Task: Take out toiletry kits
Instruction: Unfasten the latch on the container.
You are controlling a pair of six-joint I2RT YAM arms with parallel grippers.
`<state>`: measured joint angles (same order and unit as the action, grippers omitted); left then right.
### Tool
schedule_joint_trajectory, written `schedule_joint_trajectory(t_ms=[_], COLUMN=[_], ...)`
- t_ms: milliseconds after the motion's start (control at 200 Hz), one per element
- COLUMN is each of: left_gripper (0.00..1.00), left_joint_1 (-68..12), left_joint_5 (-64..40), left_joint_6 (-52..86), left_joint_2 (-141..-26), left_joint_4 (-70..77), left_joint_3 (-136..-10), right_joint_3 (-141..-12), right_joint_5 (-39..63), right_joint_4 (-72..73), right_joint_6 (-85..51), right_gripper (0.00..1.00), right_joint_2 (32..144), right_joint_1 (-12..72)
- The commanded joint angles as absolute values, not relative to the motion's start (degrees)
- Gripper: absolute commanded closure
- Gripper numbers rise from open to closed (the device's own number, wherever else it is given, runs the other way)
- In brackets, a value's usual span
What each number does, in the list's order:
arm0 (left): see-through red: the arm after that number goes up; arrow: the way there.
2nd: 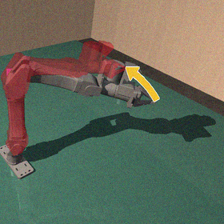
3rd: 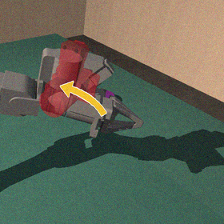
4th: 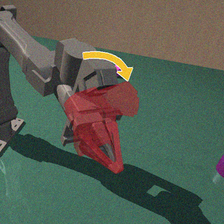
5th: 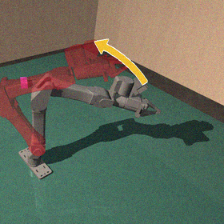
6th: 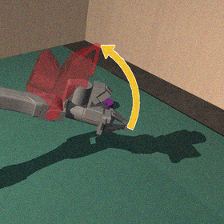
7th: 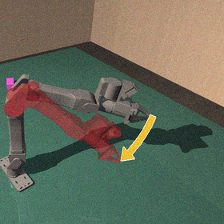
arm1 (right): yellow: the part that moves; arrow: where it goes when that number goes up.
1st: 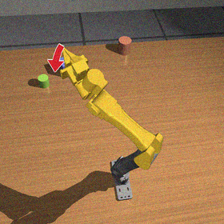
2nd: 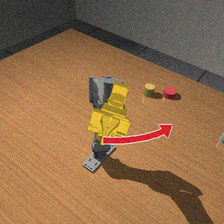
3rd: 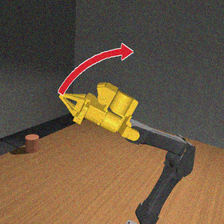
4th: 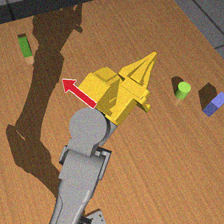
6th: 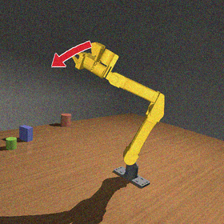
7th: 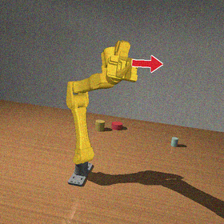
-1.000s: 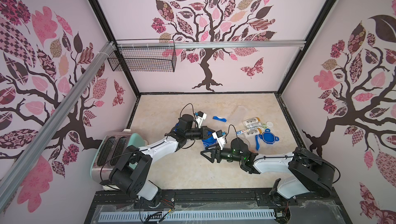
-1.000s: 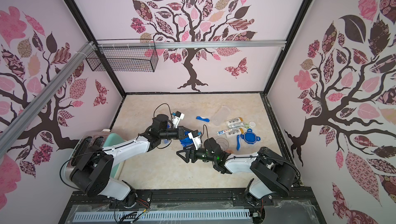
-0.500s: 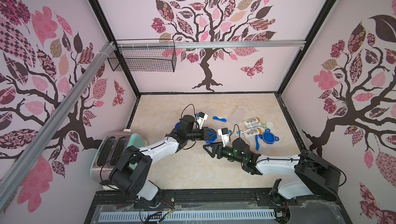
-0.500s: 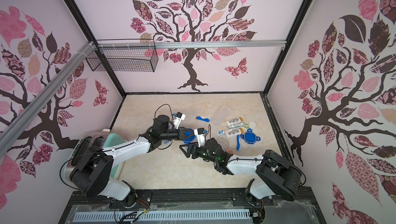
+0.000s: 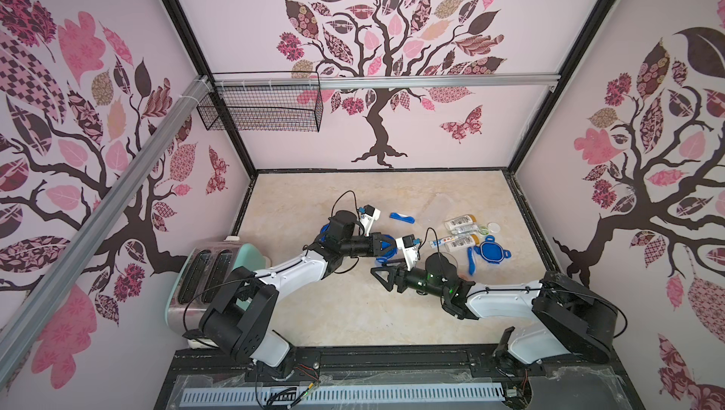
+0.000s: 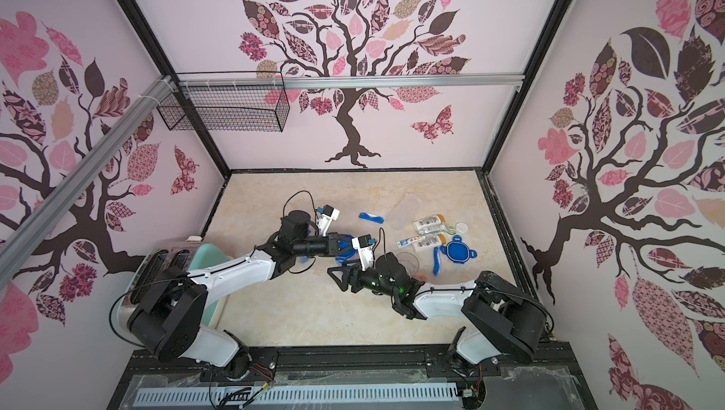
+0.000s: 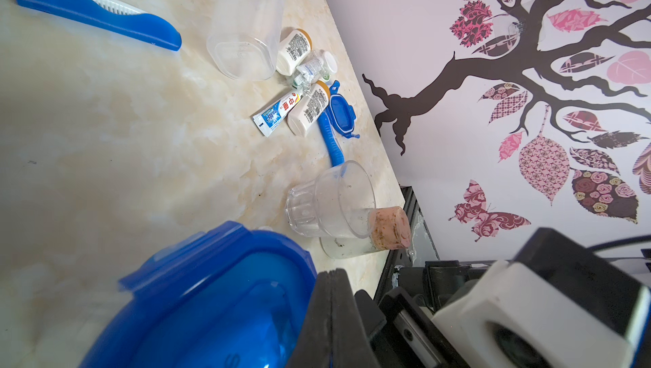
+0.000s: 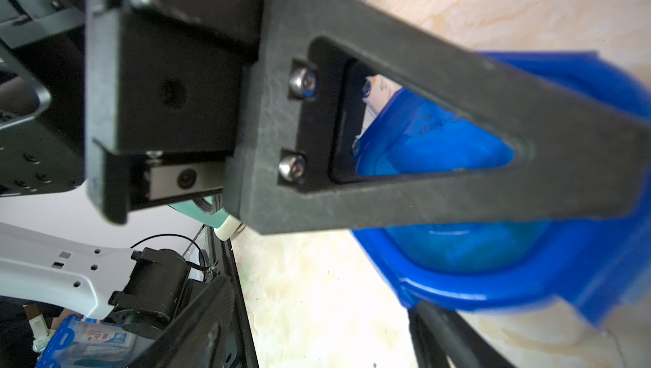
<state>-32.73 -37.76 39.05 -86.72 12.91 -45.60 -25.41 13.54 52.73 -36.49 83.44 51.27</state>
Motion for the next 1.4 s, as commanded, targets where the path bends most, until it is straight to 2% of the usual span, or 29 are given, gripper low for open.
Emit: schedule_joint_trajectory(t_ms=[0,395,950,1396], left_gripper=[0.96,0.96,0.96,0.96], left_joint_1=[-33.31,-33.36,-33.49,-33.57], left_joint_5=[-34.98,-34.88,-34.72,-34.63], left_joint_6=[37.62,37.53,37.51,37.35], left_joint_2=[-90.42,-90.57,-91.15,-90.59], left_joint_4=[0.44,0.37,0.51,0.32], left_joint_3=[-41.40,-41.54,-41.61,-41.52], right_joint_3=[-27.19,-25.41,-24.63,-25.80], right_joint_5=[16.80,23.47,29.25,32.33], right_joint_4=[66.33,74.89,77.84,72.81], right_joint_6=[-31.50,-27.17,-23.68,-21.21], right_gripper=[0.21,0.21,0.19,0.19], right_joint_2=[83.06,86.13,88.05,87.97], right_joint_1=[51.08,51.02,51.03,51.11])
